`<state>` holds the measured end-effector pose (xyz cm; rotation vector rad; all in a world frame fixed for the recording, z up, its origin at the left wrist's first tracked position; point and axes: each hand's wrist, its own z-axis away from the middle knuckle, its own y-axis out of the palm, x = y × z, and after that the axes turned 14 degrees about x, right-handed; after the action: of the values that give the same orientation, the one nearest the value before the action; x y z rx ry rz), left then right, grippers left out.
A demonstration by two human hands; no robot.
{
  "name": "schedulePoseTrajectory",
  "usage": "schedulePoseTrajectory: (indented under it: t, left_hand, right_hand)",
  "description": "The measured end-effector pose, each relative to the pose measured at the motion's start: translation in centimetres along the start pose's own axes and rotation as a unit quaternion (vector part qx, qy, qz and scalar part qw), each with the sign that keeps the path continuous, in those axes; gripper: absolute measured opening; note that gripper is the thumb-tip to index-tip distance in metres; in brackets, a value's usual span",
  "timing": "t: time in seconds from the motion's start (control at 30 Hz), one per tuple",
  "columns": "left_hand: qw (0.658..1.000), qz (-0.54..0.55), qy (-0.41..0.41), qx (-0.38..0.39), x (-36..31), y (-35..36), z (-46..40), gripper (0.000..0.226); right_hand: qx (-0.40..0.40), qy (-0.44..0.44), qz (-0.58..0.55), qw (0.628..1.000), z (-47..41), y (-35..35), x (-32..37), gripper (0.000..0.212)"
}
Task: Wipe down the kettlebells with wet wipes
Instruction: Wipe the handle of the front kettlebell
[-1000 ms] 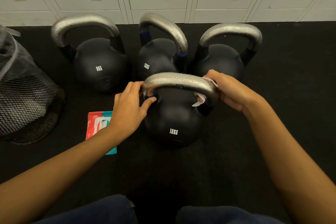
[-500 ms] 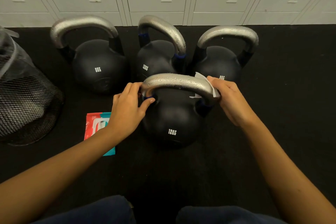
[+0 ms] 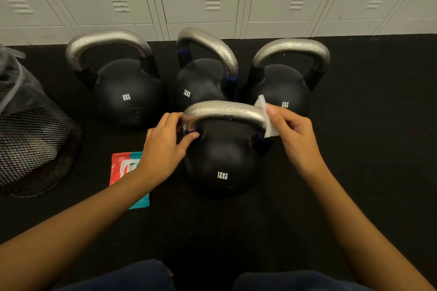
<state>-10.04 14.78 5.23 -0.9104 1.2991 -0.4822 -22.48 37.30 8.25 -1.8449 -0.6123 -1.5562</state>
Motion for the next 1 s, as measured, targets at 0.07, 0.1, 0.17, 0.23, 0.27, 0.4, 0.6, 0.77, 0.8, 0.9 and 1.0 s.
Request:
schedulePoseTrajectory:
  t: [0.07,0.1,0.17,0.23,0.27,0.4,0.6,0.77,0.8,0.9,1.0]
  left_hand:
    - [1.000,0.006,-0.001,-0.004,0.0,0.1,0.0,0.041]
    - [1.000,0.009,-0.001,-0.004,-0.1,0.1,0.1,0.041]
    - [1.000,0.011,0.000,-0.005,-0.1,0.1,0.1,0.040]
    - [1.000,0.009,0.002,-0.004,-0.1,0.1,0.1,0.040]
    - [1.000,0.009,0.002,-0.001,-0.1,0.1,0.0,0.040]
    - [1.000,0.010,0.004,0.005,0.1,0.1,0.0,0.040]
    - [1.000,0.014,0.003,0.004,0.1,0.2,0.0,0.041]
    - [1.000,0.018,0.009,0.006,0.2,0.2,0.0,0.041]
    - [1.000,0.017,0.010,0.006,0.2,0.2,0.0,0.041]
    - [1.000,0.016,0.009,0.004,0.2,0.2,0.0,0.041]
    - [1.000,0.019,0.008,0.005,0.1,0.2,0.0,0.041]
  right_hand:
    - [-0.024,0.030,-0.011,0.999,0.5,-0.2,-0.8,0.038]
    - [-0.031,0.039,-0.006,0.999,0.5,-0.2,-0.9,0.044]
    - [-0.039,0.041,0.019,0.998,0.2,-0.1,-0.7,0.048]
    - [-0.040,0.022,0.044,0.998,-0.3,0.4,-0.1,0.041]
    - [-0.041,0.005,0.053,0.998,-0.5,0.9,0.3,0.033]
    - [-0.016,-0.078,0.138,0.987,-0.1,2.2,0.3,0.028]
    - [-0.045,-0.141,0.180,0.972,1.9,1.4,-3.0,0.041]
    - [-0.093,-0.112,0.135,0.980,2.9,1.1,-3.8,0.048]
    - [-0.096,-0.119,0.144,0.978,2.8,1.1,-3.6,0.047]
    - [-0.091,-0.150,0.184,0.967,1.9,1.7,-2.6,0.045]
    - [-0.068,-0.185,0.246,0.949,0.9,2.3,-2.0,0.042]
